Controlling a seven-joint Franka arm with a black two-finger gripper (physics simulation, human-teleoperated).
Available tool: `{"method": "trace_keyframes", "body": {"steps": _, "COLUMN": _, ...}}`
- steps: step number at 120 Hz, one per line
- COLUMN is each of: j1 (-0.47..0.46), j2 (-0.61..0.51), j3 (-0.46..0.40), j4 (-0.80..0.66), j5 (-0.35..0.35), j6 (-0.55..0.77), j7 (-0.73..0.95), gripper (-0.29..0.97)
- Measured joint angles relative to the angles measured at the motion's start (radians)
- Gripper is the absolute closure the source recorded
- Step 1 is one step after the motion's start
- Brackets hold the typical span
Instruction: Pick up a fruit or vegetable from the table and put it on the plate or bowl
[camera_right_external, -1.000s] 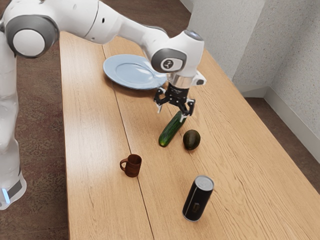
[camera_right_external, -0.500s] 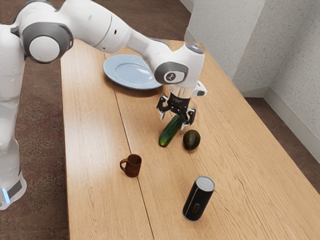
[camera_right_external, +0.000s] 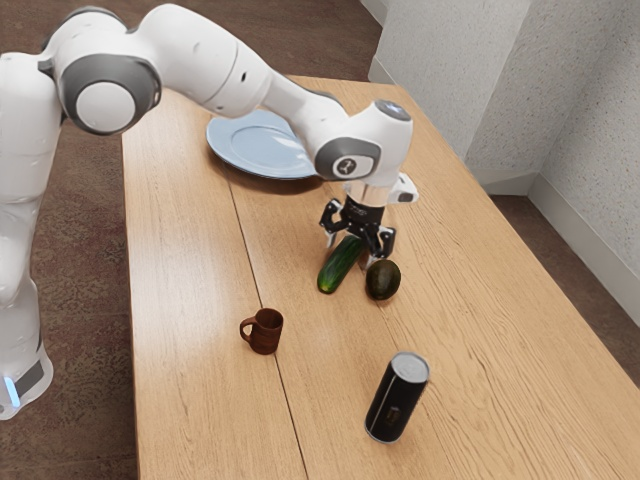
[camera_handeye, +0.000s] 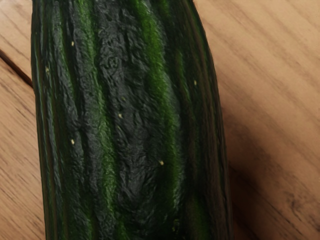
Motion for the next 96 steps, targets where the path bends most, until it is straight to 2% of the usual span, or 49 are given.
{"method": "trace_keyframes", "body": {"steps": 6, "j1": 0.001, "j2": 0.001, "j3": 0.000, "j4": 0.001, "j5": -0.005, "j6": 0.002, "j7": 0.003, "gripper": -0.05}}
{"method": "trace_keyframes", "body": {"steps": 28, "j1": -0.002, "j2": -0.013, "j3": 0.001, "j4": 0.001, "j5": -0.017, "j6": 0.005, "j7": 0.009, "gripper": 0.07}}
{"method": "trace_keyframes", "body": {"steps": 75, "j1": 0.000, "j2": -0.021, "j3": 0.012, "j4": -0.015, "j5": -0.063, "j6": 0.006, "j7": -0.012, "gripper": 0.40}}
{"method": "trace_keyframes", "body": {"steps": 96, "j1": 0.000, "j2": -0.021, "j3": 0.012, "j4": -0.016, "j5": -0.067, "j6": 0.006, "j7": -0.033, "gripper": 0.40}}
